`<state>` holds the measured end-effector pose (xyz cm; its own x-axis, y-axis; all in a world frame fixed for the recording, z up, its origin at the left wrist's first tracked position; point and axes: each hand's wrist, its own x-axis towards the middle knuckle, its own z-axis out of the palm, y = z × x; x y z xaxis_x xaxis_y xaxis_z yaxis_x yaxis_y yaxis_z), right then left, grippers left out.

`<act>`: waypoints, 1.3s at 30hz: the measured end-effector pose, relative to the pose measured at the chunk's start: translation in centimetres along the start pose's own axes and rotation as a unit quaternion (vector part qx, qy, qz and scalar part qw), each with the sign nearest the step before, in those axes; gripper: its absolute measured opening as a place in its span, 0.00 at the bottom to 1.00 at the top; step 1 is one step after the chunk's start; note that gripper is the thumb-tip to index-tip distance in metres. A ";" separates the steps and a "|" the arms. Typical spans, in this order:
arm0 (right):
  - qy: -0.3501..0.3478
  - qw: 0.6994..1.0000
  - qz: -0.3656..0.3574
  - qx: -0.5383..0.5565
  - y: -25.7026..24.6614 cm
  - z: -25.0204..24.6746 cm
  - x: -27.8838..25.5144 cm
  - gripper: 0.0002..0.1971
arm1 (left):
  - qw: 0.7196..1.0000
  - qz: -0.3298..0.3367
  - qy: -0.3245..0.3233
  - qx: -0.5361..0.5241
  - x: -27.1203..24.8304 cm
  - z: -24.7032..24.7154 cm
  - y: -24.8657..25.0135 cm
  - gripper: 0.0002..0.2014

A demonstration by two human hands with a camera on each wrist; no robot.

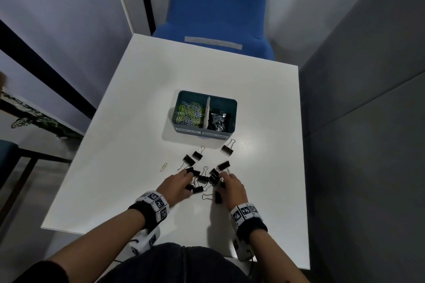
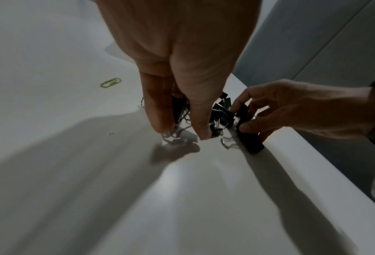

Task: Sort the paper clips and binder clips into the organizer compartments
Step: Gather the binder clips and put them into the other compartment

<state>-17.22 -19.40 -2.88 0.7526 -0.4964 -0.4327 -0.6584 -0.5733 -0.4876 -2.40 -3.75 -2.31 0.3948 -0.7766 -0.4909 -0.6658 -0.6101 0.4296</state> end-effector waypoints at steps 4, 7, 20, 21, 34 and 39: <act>0.029 1.000 0.000 0.013 1.0 -0.4 -0.6 0.17 | 0.999 0.022 0.011 -0.026 0.4 -1.5 0.6 0.10; 0.047 0.998 0.010 0.038 1.5 -0.8 -1.1 0.12 | 0.997 0.031 0.043 -0.062 0.9 -4.0 2.5 0.10; 0.128 0.980 -0.027 0.148 -1.6 -7.5 1.0 0.07 | 0.957 0.034 0.254 -0.138 8.3 -15.9 8.8 0.16; 0.141 0.979 -0.031 0.144 -2.5 -8.8 1.7 0.07 | 0.957 0.030 0.263 -0.121 8.0 -15.4 8.3 0.12; 0.157 0.986 0.051 0.005 -5.2 -13.1 6.6 0.15 | 0.992 -0.118 0.036 0.031 4.1 -3.6 -0.5 0.35; -0.028 0.991 0.113 -0.065 -1.1 -7.7 7.2 0.36 | 0.992 -0.078 0.009 0.099 4.0 -1.2 1.0 0.39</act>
<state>-11.07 -27.40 0.41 0.5829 -0.5867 -0.5621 -0.8005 -0.5332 -0.2737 -0.73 -7.67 -2.94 0.5132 -0.6790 -0.5249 -0.7059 -0.6819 0.1919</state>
